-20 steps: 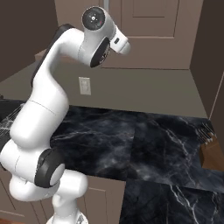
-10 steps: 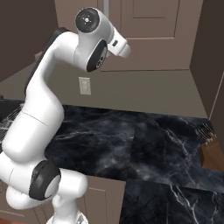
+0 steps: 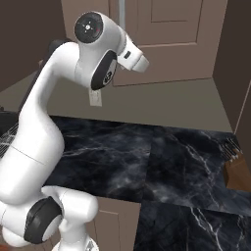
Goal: Open the cabinet. Pick the soap dispenser and place it next to the sink. Then close the cabinet.
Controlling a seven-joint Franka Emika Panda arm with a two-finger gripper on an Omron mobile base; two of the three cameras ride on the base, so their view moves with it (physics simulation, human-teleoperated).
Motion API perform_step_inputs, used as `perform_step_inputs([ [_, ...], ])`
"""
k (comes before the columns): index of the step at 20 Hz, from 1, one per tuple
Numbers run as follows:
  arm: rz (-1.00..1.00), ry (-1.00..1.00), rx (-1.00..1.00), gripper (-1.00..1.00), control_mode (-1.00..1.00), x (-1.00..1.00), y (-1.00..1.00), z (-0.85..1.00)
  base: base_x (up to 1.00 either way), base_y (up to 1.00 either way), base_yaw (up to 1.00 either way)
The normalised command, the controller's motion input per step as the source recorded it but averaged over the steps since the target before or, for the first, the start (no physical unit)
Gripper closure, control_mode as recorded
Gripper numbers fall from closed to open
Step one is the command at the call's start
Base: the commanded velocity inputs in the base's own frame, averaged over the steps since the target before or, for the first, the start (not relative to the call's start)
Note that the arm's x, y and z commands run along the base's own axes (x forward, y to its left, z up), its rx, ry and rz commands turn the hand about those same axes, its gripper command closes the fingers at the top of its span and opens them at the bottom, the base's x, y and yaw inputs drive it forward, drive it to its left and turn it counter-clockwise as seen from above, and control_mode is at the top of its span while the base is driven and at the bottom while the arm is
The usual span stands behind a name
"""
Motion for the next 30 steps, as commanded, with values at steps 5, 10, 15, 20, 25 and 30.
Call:
perform_step_inputs([
  [5, -0.07, 0.0, 0.06, 1.0, -1.0, -0.85, -1.0, -0.32, 0.0, 0.0, 0.0],
  [10, -0.08, 0.0, 0.01, 1.0, -1.0, -0.66, -1.0, -0.36, 0.0, 0.0, 0.0],
  [15, -0.02, 0.0, 0.0, -1.0, -1.0, -0.07, -0.25, -0.02, 0.0, 0.0, 0.0],
  [20, 0.0, 0.01, 0.0, -1.0, -1.0, -0.14, 0.0, 0.0, 0.0, 0.0, 0.0],
  [25, 0.0, 0.0, 0.0, -1.0, -1.0, -0.92, 0.0, 0.0, 0.0, 0.0, 0.0],
  [30, 0.06, 0.0, 0.0, -1.0, -1.0, -0.99, 0.23, 0.0, 0.0, 0.0, 0.0],
])
